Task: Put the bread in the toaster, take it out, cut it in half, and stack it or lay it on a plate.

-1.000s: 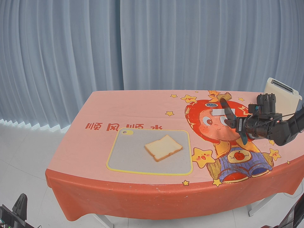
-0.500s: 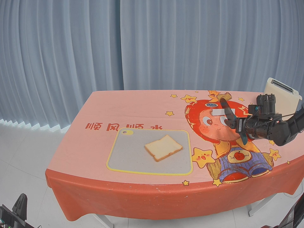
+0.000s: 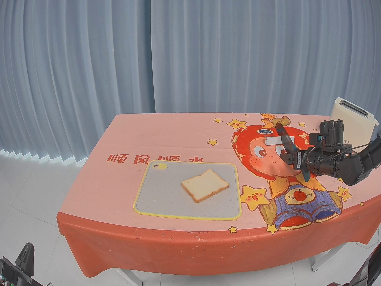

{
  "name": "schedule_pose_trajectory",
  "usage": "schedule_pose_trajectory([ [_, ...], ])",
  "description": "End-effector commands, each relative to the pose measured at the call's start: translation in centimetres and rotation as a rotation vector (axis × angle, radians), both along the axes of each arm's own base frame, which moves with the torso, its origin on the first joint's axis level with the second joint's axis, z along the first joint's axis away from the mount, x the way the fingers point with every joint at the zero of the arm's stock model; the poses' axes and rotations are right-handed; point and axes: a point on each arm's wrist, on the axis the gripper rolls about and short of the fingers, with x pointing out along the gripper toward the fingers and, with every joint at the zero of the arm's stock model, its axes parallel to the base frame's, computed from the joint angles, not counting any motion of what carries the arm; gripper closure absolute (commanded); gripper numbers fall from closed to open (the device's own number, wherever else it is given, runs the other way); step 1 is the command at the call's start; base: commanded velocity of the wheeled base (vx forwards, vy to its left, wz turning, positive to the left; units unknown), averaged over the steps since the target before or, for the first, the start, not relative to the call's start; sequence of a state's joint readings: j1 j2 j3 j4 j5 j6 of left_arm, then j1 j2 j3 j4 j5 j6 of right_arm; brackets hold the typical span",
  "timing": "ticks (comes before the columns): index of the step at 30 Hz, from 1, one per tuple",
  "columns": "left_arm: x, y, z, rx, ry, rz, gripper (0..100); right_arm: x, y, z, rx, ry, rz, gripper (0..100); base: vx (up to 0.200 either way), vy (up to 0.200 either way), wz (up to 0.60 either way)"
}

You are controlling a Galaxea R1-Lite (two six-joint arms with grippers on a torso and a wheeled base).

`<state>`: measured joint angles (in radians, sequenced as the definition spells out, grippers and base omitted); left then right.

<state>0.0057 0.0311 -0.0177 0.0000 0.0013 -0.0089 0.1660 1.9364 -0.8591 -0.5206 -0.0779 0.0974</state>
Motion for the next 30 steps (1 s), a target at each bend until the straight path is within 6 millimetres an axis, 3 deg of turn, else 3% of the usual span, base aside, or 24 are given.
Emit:
schedule_pose_trajectory([
  [1, 0.13, 0.0, -0.49, 0.0, 0.019, 0.001, 100, -0.06, 0.14, -0.1, -0.001, 0.003, 0.004, 0, 0.0, 0.0, 0.0],
  [12, 0.13, 0.0, -0.49, 0.0, 0.019, 0.001, 100, -0.03, 0.09, -0.22, -0.002, 0.008, 0.003, 0, 0.0, 0.0, 0.0],
  [13, 0.13, 0.0, -0.47, 0.0, 0.017, 0.001, 100, -0.03, 0.09, -0.22, -0.002, 0.008, 0.003, 100, 0.0, 0.0, 0.0],
  [30, 0.13, 0.0, -0.49, 0.0, 0.019, 0.001, 100, -0.09, 0.24, 0.1, 0.002, -0.004, 0.005, 100, 0.0, 0.0, 0.0],
])
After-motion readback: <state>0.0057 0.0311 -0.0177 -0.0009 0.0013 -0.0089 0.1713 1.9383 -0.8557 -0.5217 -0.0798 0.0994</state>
